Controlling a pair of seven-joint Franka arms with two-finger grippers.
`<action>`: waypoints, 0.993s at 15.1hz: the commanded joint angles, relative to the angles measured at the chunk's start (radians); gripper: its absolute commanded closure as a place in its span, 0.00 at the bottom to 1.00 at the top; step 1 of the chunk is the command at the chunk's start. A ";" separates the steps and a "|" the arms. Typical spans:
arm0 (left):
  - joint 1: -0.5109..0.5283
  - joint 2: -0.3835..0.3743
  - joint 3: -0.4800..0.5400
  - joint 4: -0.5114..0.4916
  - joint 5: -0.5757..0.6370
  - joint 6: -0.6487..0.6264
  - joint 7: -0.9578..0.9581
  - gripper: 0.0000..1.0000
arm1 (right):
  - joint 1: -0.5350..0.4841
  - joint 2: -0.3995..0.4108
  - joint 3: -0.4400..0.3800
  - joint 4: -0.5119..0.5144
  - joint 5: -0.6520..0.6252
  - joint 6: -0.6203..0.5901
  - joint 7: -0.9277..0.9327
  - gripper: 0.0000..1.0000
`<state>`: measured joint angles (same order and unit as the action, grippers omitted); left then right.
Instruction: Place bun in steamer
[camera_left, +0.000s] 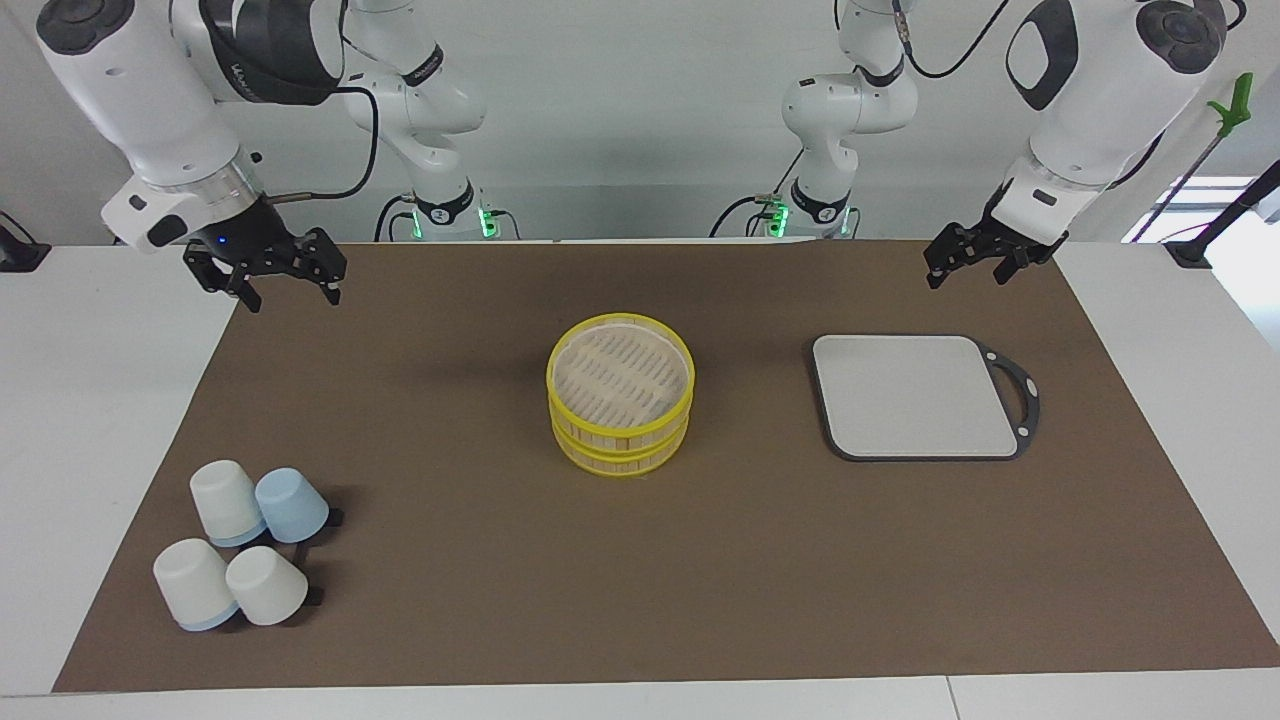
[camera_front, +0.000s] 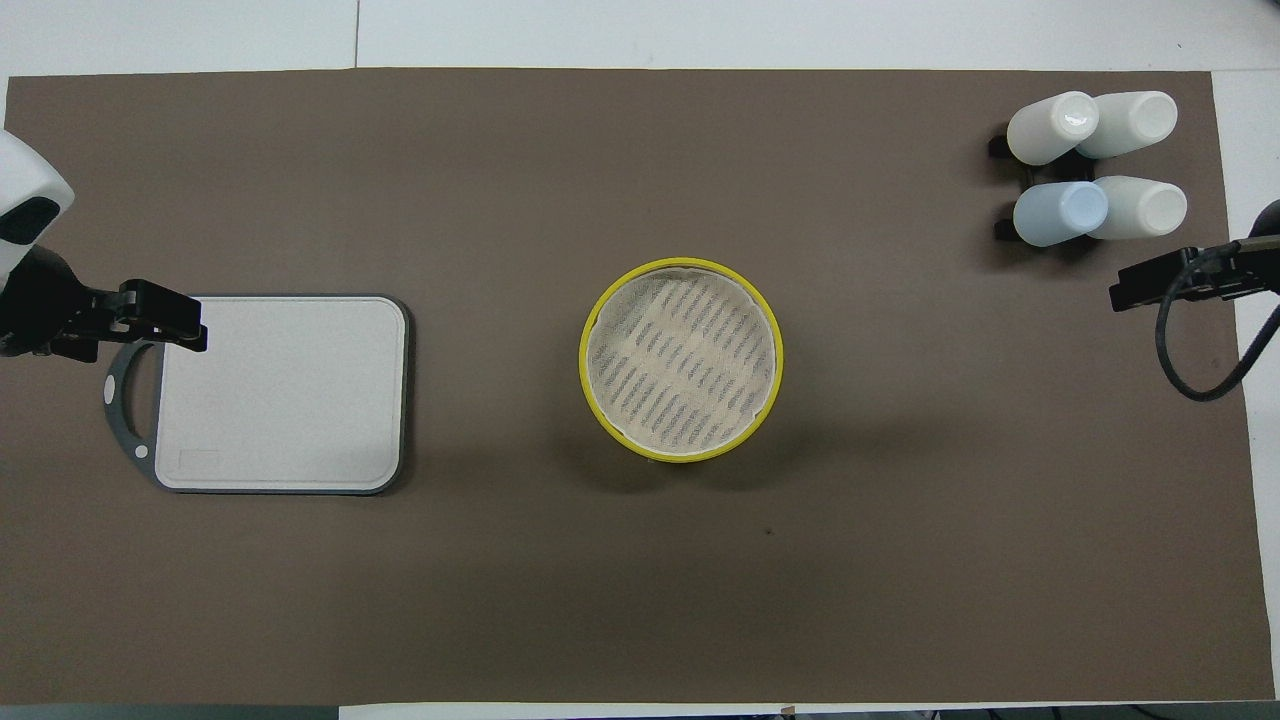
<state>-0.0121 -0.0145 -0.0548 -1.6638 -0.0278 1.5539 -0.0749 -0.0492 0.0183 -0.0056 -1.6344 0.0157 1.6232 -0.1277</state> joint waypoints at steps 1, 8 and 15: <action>-0.003 -0.013 0.004 -0.004 0.017 -0.015 0.006 0.00 | -0.003 -0.018 0.003 -0.013 -0.010 -0.026 -0.026 0.00; -0.003 -0.013 0.004 -0.004 0.017 -0.015 0.006 0.00 | -0.003 -0.020 0.003 -0.015 -0.010 -0.045 -0.023 0.00; -0.003 -0.013 0.004 -0.004 0.017 -0.014 0.006 0.00 | -0.003 -0.020 0.003 -0.015 -0.008 -0.045 -0.020 0.00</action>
<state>-0.0121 -0.0145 -0.0548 -1.6638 -0.0278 1.5539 -0.0749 -0.0492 0.0183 -0.0056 -1.6344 0.0150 1.5905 -0.1277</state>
